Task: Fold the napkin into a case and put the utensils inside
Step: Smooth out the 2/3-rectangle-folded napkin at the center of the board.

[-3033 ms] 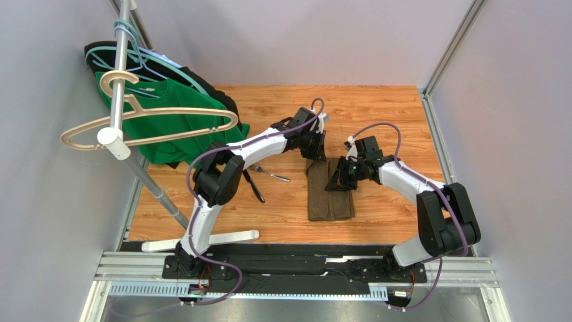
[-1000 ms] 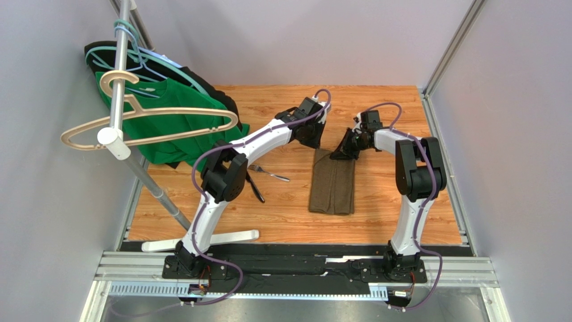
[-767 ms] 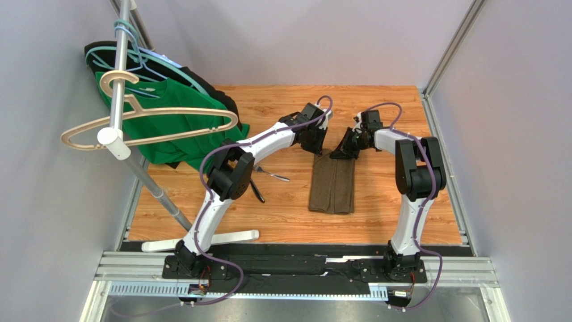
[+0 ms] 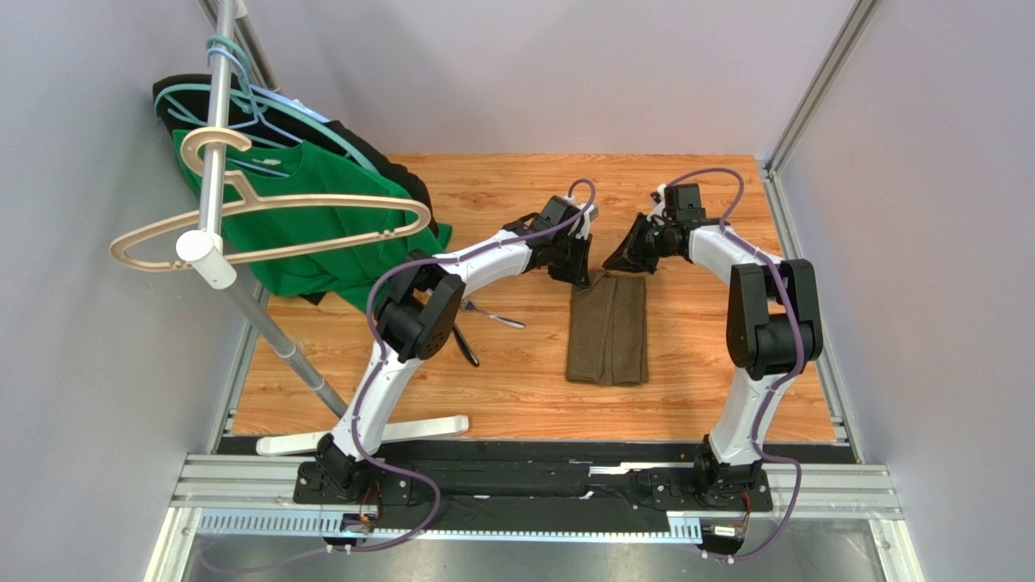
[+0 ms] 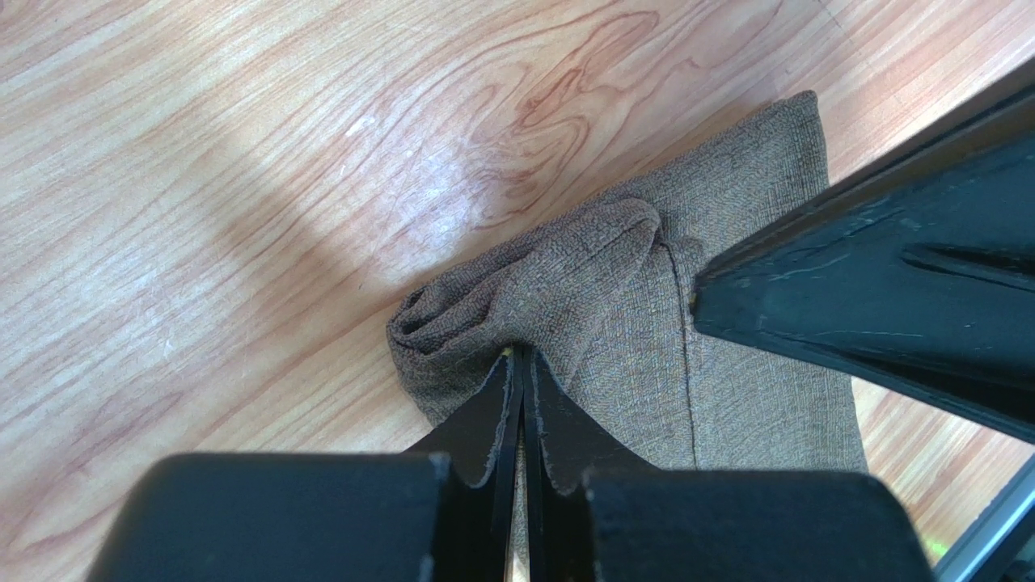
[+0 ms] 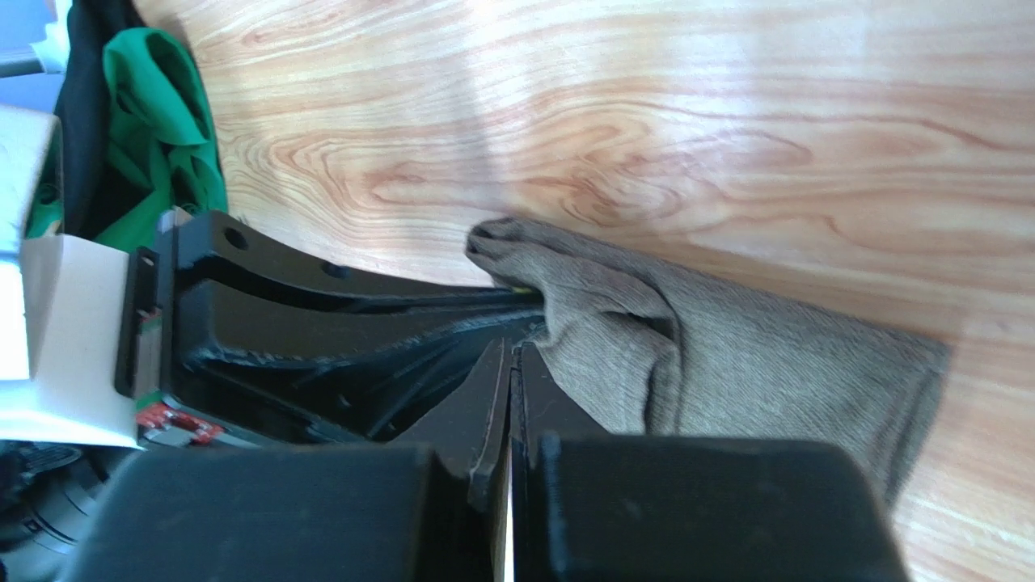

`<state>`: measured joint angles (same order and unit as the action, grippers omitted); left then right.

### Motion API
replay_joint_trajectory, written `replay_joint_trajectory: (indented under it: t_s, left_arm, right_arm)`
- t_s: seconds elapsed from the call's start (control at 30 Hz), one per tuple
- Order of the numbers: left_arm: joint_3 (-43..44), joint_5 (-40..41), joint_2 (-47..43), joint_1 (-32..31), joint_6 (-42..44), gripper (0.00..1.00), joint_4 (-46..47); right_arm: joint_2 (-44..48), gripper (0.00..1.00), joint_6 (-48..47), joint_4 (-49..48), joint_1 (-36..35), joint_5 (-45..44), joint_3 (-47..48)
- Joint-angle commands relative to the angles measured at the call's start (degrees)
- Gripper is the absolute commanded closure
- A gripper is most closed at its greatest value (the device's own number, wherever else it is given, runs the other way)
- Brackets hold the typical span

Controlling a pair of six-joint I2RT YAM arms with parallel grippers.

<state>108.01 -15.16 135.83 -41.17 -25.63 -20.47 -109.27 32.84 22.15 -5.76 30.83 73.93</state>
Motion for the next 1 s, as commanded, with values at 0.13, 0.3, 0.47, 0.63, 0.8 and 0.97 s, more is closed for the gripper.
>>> replay_joint_trajectory:
  t_s: [0.13,0.3,0.47,0.63,0.8,0.97]
  left_arm:
    - [-0.8,1.3,-1.8,-0.5,0.6,0.95,-1.9]
    - [-0.9,1.8,-3.1,-0.5,1.9,0.93,-2.4]
    - [-1.6,3.3,-7.6,-1.0,3.4,0.73,-3.6]
    - [-5.3,7.6,-15.1,-4.2,2.3,0.47,-3.9]
    - [-9.9,20.4,-19.4,-13.6,-2.7,0.20,-3.0]
    - [0.5,26.5,-11.0,-19.8,-5.6,0.18,-9.5]
  right_arm:
    - [-7.0,1.00,-0.7,-2.2,-0.7,-2.0,1.9]
    - [-8.0,1.00,-1.7,-0.9,-0.6,-3.1,2.8]
    - [-0.2,0.94,-1.2,4.9,-0.7,-4.6,3.6]
    - [13.4,0.60,-0.1,15.3,0.2,-16.7,-2.8]
    - [25.2,0.38,3.4,17.5,5.2,-25.5,-14.4]
    - [36.5,0.00,9.5,20.5,12.8,-33.7,-22.2]
